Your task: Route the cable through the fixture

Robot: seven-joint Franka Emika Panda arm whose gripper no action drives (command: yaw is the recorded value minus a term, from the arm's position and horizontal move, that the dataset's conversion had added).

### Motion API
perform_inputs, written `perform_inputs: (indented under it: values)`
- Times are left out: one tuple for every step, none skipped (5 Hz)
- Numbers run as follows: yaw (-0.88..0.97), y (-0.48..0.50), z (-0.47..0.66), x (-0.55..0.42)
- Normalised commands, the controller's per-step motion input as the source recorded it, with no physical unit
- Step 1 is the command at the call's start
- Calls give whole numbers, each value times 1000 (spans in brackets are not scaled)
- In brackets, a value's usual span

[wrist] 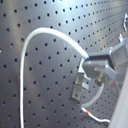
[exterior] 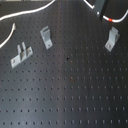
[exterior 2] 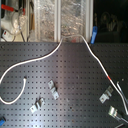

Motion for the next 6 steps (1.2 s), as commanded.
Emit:
perform_inputs:
  values:
    - [-6,-4,0,2]
    - [-423,0,260,-6]
    - [-334,30,274,-35]
    - [-417,100,324,-66]
    - [-471,54,322,-137]
    - [-443,-80,271,-339]
